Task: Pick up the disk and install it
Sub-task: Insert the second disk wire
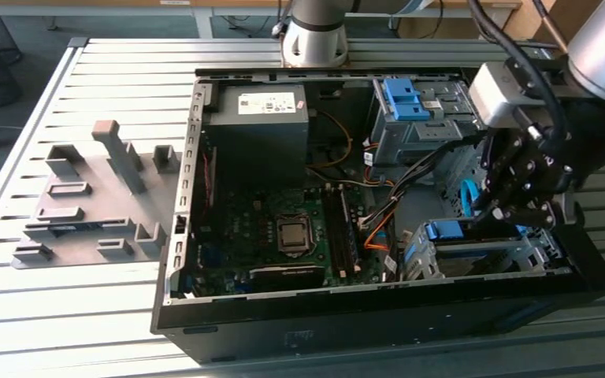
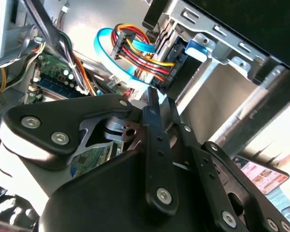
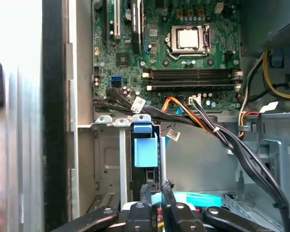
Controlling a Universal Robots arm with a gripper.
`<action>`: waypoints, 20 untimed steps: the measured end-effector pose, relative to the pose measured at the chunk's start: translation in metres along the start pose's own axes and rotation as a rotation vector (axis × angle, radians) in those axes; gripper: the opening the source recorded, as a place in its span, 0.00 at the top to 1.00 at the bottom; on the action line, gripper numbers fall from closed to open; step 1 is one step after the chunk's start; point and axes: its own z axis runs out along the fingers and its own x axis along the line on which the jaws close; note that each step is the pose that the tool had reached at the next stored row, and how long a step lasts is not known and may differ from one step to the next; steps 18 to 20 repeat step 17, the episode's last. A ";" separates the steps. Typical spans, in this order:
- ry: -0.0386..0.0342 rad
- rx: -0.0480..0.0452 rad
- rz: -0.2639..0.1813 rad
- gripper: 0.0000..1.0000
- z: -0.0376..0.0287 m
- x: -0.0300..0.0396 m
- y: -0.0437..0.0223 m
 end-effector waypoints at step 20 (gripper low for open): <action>0.0001 -0.0002 0.000 0.89 -0.0074 -0.0001 0.0003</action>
